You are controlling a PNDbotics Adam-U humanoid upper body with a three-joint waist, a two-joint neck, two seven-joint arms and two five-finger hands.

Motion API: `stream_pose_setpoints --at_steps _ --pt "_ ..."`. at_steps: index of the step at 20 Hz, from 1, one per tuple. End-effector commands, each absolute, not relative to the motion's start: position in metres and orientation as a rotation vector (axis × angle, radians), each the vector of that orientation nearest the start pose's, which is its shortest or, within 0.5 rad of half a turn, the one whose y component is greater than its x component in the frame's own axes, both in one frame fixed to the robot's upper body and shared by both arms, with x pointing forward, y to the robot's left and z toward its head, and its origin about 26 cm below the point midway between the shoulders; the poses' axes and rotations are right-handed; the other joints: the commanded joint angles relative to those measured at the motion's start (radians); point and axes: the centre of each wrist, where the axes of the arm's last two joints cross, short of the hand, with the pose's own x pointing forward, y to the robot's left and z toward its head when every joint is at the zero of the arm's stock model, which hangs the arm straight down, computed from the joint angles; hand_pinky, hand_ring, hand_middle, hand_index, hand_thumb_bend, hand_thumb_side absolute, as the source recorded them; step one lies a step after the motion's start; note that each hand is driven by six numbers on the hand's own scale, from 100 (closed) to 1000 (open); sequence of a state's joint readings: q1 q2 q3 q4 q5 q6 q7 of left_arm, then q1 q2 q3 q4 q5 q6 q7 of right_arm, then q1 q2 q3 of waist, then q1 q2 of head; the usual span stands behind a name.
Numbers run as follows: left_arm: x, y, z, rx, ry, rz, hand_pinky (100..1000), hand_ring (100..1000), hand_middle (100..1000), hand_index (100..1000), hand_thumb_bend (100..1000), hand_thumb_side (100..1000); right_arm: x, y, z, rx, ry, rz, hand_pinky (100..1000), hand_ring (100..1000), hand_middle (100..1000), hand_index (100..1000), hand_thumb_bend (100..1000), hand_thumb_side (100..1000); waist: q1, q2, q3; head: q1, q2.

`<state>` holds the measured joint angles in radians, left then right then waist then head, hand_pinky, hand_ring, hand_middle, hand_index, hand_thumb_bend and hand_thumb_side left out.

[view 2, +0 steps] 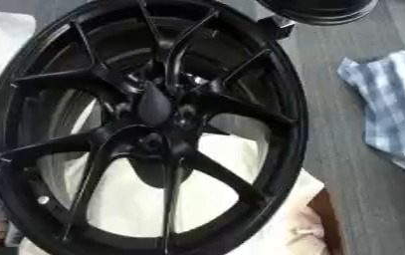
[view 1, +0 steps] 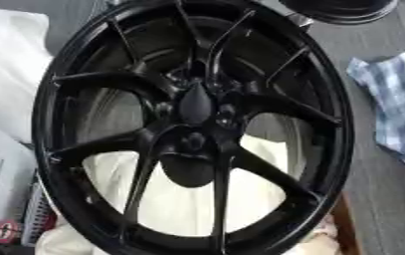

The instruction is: Pull the pin out of the wheel hub.

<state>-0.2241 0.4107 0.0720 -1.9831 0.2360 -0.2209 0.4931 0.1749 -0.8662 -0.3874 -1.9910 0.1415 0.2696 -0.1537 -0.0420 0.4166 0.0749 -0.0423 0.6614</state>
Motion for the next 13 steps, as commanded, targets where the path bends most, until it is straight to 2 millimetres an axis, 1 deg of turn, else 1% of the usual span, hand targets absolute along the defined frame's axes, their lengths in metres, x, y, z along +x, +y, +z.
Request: stream_pose_setpoints --at_steps 1,2,3,4,5,7,8,9,11,13 --pt "0.290 0.300 0.196 0.266 -2.448 0.325 707 733 553 772 100 704 0.219 -0.435 0.221 -1.326 -1.551 0.436 808 768 414 465 100 136 0.001 -0.014 0.001 0.004 -0.018" --pt "0.290 0.301 0.196 0.268 -2.447 0.330 707 734 553 773 100 704 0.218 -0.437 0.218 -1.328 -1.537 0.432 913 960 836 878 100 173 0.005 -0.011 -0.002 0.013 -0.023" --pt "0.289 0.301 0.195 0.272 -2.446 0.338 707 734 553 773 100 704 0.215 -0.441 0.211 -1.316 -1.499 0.413 920 983 868 904 100 208 0.013 -0.007 -0.010 0.022 -0.030" --pt "0.289 0.300 0.195 0.272 -2.444 0.341 708 734 553 773 100 703 0.212 -0.448 0.201 -1.300 -1.442 0.387 950 1000 911 941 100 225 0.017 -0.008 -0.011 0.022 -0.033" --pt "0.289 0.300 0.195 0.272 -2.443 0.340 708 734 553 773 100 704 0.208 -0.454 0.191 -1.280 -1.389 0.357 958 1000 916 942 100 117 0.019 -0.008 -0.009 0.021 -0.035" --pt "0.290 0.300 0.194 0.271 -2.441 0.337 708 734 554 773 100 704 0.205 -0.463 0.173 -1.250 -1.299 0.300 960 1000 914 939 100 143 0.018 -0.010 -0.008 0.018 -0.035" --pt "0.290 0.299 0.194 0.269 -2.440 0.336 707 734 553 773 100 706 0.203 -0.464 0.166 -1.240 -1.267 0.277 959 1000 913 937 100 172 0.017 -0.010 -0.009 0.017 -0.035" --pt "0.289 0.299 0.194 0.269 -2.437 0.335 707 734 553 773 100 707 0.201 -0.463 0.160 -1.231 -1.245 0.254 959 1000 912 935 100 181 0.017 -0.010 -0.011 0.017 -0.035" --pt "0.290 0.298 0.194 0.266 -2.437 0.332 707 734 553 773 100 706 0.200 -0.457 0.157 -1.219 -1.243 0.215 949 1000 886 914 100 178 0.015 -0.011 -0.013 0.017 -0.036" --pt "0.290 0.298 0.195 0.262 -2.439 0.326 707 734 553 773 100 706 0.199 -0.450 0.161 -1.219 -1.271 0.181 936 996 868 907 100 175 0.012 -0.012 -0.013 0.018 -0.035"
